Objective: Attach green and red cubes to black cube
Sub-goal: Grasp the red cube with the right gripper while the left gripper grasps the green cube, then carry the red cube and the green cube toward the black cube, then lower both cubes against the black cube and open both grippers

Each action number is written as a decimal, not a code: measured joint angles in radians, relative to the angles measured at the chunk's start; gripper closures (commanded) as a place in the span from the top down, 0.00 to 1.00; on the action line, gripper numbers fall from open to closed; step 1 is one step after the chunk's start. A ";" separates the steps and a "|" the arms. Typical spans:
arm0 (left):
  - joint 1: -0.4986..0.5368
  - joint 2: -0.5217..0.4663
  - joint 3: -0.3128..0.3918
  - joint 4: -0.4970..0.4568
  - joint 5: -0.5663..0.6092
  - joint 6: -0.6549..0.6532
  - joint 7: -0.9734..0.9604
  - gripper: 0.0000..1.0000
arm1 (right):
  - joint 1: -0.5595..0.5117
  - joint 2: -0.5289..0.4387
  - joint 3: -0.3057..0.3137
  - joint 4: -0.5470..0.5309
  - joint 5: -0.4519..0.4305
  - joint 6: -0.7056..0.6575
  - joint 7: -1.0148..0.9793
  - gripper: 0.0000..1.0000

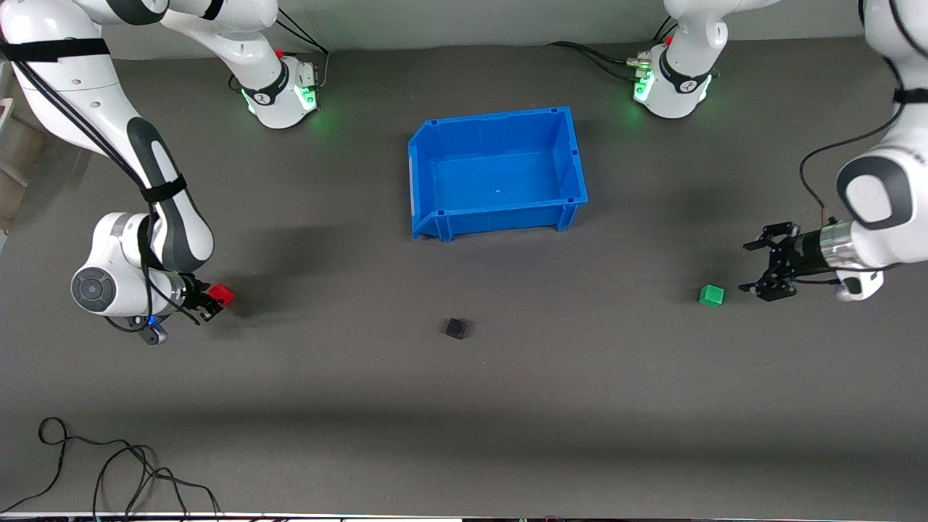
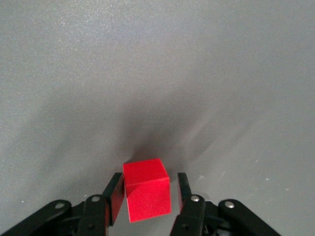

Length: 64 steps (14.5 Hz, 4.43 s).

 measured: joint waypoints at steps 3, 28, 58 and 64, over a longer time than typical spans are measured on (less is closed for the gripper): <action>0.000 0.063 -0.004 0.001 -0.032 0.068 0.037 1.00 | 0.000 0.013 0.000 0.003 0.000 0.000 -0.001 0.38; 0.002 0.179 -0.041 0.070 -0.125 0.189 0.006 0.19 | 0.558 0.422 0.024 0.706 0.337 0.054 1.167 0.28; -0.435 0.308 -0.054 0.336 -0.126 0.288 -0.755 0.18 | 0.656 0.491 0.069 0.801 0.447 0.251 1.520 0.26; -0.466 0.316 -0.055 0.336 -0.127 0.362 -0.954 0.18 | 0.658 0.567 0.123 0.851 0.450 0.353 1.623 0.26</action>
